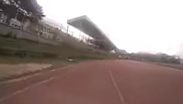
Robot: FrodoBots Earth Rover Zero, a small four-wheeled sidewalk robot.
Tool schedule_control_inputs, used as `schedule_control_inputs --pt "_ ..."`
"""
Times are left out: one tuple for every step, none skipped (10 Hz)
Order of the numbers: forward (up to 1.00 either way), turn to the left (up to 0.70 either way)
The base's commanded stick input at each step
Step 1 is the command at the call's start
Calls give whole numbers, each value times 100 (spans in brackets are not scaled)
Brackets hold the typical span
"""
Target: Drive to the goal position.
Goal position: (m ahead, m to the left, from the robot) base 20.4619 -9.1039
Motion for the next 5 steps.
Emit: schedule_control_inputs --pt "70 1" --pt "70 1" --pt "70 1" --pt "70 -23" --pt "70 -31"
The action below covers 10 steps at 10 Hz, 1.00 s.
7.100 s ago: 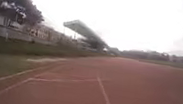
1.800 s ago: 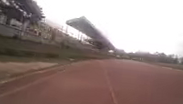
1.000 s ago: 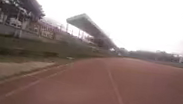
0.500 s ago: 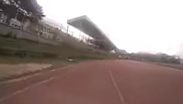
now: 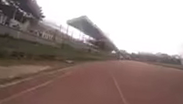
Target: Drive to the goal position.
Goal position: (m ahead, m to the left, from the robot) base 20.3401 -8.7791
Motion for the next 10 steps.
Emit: schedule_control_inputs --pt "70 -34" --pt "70 -34" --pt "70 1" --pt "70 1" --pt "70 1" --pt "70 1" --pt "70 1" --pt "70 1" --pt "70 1" --pt "70 1"
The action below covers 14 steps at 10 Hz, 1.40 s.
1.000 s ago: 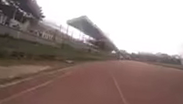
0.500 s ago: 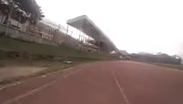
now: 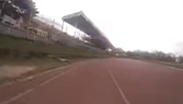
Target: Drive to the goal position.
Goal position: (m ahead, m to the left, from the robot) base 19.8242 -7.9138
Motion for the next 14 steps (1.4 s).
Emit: schedule_control_inputs --pt "70 1" --pt "70 1" --pt "70 1" --pt "70 -34" --pt "70 -34" --pt "70 -34" --pt "70 -34" --pt "70 1" --pt "70 1" --pt "70 1" --pt "70 1" --pt "70 1" --pt "70 1" --pt "70 1"
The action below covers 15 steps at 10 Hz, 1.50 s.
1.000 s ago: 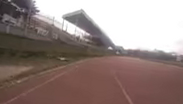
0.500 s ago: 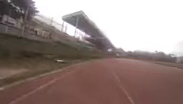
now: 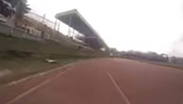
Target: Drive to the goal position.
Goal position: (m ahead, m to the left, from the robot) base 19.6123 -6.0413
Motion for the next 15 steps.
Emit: schedule_control_inputs --pt "70 1" --pt "70 1" --pt "70 1" --pt "70 1" --pt "70 1" --pt "70 1" --pt "70 1" --pt "70 1" --pt "70 1" --pt "70 1" --pt "70 1" --pt "70 1" --pt "70 1" --pt "70 1" --pt "70 1"
